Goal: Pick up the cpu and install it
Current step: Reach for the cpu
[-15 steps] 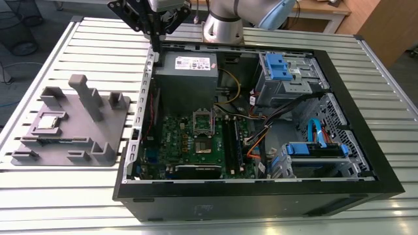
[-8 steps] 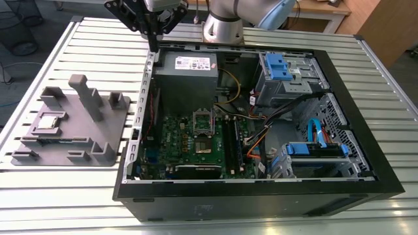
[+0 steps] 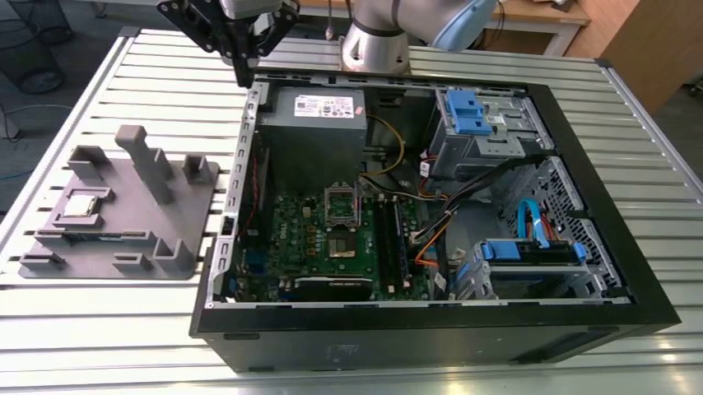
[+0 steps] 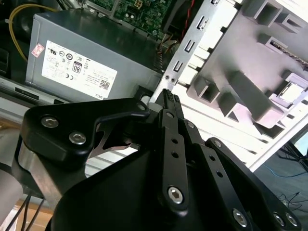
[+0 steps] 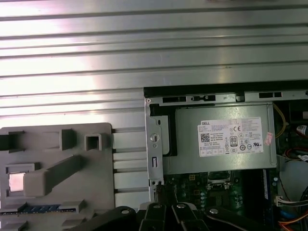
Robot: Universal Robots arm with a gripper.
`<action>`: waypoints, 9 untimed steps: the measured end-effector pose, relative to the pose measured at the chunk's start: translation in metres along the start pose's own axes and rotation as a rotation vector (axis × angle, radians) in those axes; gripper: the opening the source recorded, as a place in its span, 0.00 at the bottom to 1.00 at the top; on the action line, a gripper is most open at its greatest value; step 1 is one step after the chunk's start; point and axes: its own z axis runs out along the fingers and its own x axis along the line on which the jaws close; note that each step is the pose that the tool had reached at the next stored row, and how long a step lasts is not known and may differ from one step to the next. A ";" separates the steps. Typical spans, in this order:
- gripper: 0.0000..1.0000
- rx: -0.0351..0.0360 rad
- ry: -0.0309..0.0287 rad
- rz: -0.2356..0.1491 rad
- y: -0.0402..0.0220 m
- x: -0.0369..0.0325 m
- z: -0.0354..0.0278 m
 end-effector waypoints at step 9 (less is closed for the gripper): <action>0.11 0.0000 -0.0001 0.000 -0.0008 0.0099 -0.0002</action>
